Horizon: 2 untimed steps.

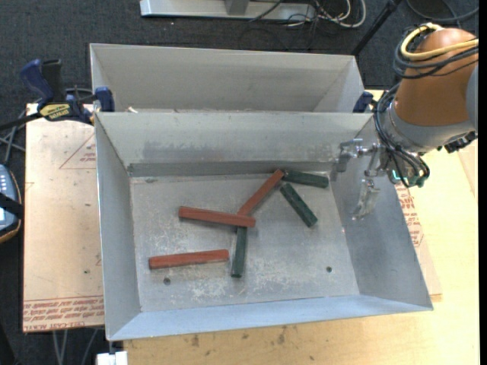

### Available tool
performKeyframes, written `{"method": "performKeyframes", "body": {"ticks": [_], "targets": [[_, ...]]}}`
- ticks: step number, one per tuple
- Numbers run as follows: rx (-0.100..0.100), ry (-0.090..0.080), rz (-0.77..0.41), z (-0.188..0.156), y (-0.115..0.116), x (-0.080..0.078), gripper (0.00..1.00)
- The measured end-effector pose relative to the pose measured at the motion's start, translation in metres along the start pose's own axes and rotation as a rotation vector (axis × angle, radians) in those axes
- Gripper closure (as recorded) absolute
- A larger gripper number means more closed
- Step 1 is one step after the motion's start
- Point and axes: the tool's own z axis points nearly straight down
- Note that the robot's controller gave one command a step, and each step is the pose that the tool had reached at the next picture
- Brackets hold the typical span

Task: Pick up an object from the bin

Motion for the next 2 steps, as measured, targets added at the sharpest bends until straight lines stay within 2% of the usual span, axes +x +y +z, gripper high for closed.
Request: {"method": "performKeyframes", "body": {"ticks": [1,2], "targets": [[0.001,-0.008,-0.002,-0.005,0.0,-0.002,0.0],[0.003,-0.018,0.024,0.04,0.025,-0.03,0.0]]}}
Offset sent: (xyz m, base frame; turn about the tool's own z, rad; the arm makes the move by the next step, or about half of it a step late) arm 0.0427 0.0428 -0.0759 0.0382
